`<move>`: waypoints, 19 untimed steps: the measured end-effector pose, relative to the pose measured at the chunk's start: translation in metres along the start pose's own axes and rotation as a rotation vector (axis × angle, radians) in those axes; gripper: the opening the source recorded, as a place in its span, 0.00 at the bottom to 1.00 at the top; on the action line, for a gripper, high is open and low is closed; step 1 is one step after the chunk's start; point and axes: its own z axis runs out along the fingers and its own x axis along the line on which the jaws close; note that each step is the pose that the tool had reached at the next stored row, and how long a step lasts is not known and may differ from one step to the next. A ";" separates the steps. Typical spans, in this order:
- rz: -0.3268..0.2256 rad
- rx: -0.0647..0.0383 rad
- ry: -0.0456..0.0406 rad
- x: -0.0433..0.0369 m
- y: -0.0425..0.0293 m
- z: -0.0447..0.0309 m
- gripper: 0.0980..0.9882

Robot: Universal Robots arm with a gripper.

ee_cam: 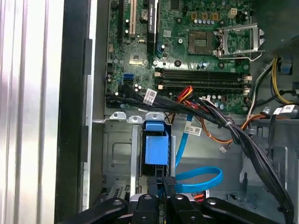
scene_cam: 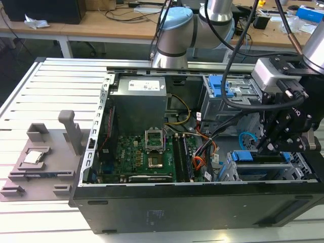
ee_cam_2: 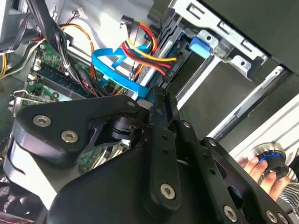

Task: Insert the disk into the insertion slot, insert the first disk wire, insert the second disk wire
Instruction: 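Insert the second disk wire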

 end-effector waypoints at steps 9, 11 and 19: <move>0.005 0.000 -0.0017 -0.0041 -0.0058 0.0027 0.07; 0.007 0.000 -0.0017 -0.0040 -0.0070 0.0043 0.07; 0.008 0.000 -0.0008 -0.0033 -0.0073 0.0108 0.07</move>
